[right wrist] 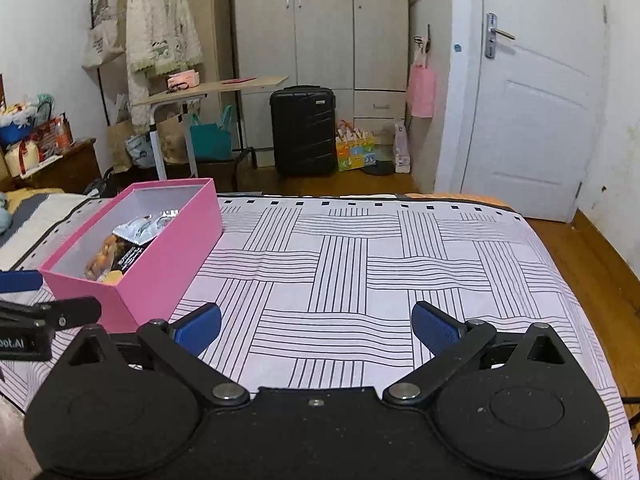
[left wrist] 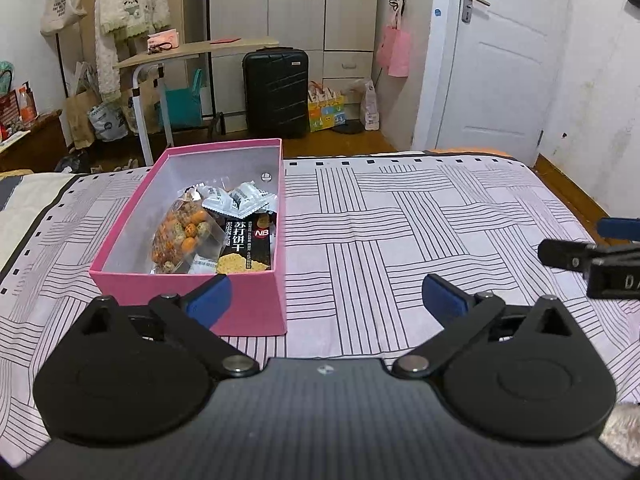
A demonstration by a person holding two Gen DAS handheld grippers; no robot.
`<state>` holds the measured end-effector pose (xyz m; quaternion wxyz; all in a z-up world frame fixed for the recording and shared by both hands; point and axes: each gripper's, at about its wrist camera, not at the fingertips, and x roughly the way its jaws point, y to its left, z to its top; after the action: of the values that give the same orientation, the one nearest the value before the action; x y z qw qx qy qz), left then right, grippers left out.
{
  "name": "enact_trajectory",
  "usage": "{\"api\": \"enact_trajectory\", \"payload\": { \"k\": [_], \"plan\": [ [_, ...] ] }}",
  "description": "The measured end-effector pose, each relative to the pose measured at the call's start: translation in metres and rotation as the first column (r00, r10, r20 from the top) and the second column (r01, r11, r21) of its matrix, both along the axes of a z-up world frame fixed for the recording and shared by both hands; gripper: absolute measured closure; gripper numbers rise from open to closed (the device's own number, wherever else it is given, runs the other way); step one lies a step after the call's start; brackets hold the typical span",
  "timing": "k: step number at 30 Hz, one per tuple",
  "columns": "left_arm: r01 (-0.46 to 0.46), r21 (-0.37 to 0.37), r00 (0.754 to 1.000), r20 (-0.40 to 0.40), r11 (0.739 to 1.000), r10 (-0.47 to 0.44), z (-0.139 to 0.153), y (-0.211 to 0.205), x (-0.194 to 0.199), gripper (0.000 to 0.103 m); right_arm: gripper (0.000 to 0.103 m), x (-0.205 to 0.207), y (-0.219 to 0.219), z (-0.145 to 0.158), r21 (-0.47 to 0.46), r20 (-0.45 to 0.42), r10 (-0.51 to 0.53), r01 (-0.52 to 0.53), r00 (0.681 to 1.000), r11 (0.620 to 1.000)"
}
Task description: Organize snacks
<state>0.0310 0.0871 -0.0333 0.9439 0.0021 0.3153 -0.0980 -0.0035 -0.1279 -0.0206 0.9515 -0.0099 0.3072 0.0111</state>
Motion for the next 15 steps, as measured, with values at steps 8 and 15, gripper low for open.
{"api": "enact_trajectory", "payload": {
  "k": [8,15],
  "plan": [
    [-0.014,0.011,1.0,0.005,1.0,0.014,0.0003,-0.0004,-0.0012,0.0,0.0,-0.007,0.0003,0.0011,0.01,0.001,-0.021,0.021,1.0,1.0],
    [-0.014,0.031,1.0,-0.007,0.999,0.015,0.0019,-0.0023,-0.0017,0.0,0.0,-0.0073,0.0002,0.0034,0.006,-0.017,-0.025,0.025,1.0,1.0]
  ]
}}
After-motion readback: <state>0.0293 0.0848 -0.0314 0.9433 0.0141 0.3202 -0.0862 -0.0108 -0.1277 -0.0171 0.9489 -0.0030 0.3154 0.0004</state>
